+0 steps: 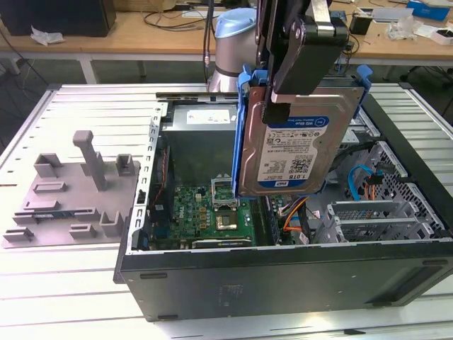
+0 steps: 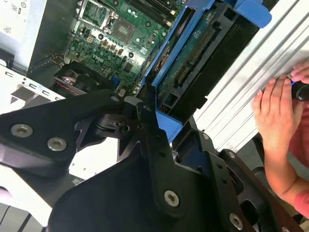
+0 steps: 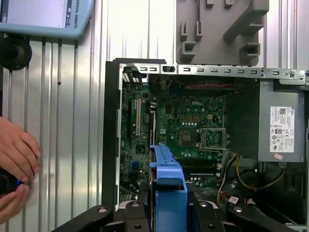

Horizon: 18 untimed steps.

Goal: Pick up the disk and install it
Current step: 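Insert the disk into the insertion slot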

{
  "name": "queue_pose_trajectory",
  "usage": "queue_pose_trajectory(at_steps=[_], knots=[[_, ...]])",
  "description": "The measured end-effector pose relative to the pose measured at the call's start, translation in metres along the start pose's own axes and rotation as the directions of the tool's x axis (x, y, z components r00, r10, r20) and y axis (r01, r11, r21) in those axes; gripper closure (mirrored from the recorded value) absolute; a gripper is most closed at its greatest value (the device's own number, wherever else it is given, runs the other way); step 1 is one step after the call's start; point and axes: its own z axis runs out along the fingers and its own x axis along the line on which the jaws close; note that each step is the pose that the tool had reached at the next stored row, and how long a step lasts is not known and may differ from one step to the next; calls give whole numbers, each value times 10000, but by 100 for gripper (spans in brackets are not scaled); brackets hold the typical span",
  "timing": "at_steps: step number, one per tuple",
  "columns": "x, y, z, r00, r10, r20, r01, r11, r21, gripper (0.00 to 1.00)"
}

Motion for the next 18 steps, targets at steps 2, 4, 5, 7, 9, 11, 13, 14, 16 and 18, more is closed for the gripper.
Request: queue_pose_trajectory(at_steps=[2,4,5,7,9,11,13,14,16,18], knots=[[0,-3,0,10000,0,0,0,10000,0,63],[0,-7,0,10000,0,0,0,10000,0,63],[0,-10,0,10000,0,0,0,10000,0,63],[0,-12,0,10000,0,0,0,10000,0,63],[0,-14,0,10000,0,2,0,10000,1,63],[-1,-14,0,10000,-1,16,1,10000,1,63],[0,-14,0,10000,-2,69,2,10000,1,63],[0,-14,0,10000,-3,85,3,10000,2,63],[0,-14,0,9999,-4,125,4,10000,2,63],[1,-15,0,9998,-6,185,6,10000,3,63]])
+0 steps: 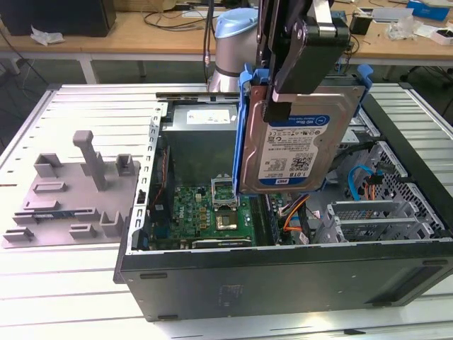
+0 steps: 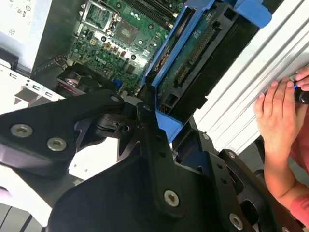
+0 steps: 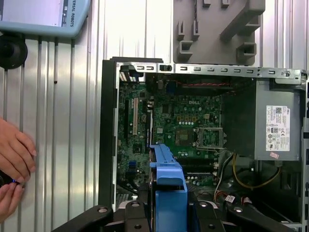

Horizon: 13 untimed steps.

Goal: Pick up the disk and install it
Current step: 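Insert the disk into the insertion slot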

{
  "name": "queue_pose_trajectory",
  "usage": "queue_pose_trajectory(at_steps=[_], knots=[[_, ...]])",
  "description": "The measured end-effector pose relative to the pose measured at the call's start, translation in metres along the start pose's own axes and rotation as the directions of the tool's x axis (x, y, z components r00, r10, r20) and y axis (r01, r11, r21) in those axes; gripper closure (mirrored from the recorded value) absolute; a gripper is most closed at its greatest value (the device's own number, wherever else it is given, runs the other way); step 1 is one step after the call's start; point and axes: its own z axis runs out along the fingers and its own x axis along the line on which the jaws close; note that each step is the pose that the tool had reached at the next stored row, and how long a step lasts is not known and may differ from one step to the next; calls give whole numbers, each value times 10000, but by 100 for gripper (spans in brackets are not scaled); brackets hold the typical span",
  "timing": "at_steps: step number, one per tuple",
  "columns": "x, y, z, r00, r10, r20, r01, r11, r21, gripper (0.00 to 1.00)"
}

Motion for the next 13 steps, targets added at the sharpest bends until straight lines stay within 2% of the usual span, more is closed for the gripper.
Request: queue_pose_trajectory(at_steps=[1,5,10,13], knots=[[0,-1,0,10000,-1,47,1,10000,1,63],[3,-3,0,9999,-1,129,1,10000,2,63],[6,-8,-1,9999,22,150,-22,10000,2,63],[8,-18,0,9996,224,157,-224,9997,8,63]])
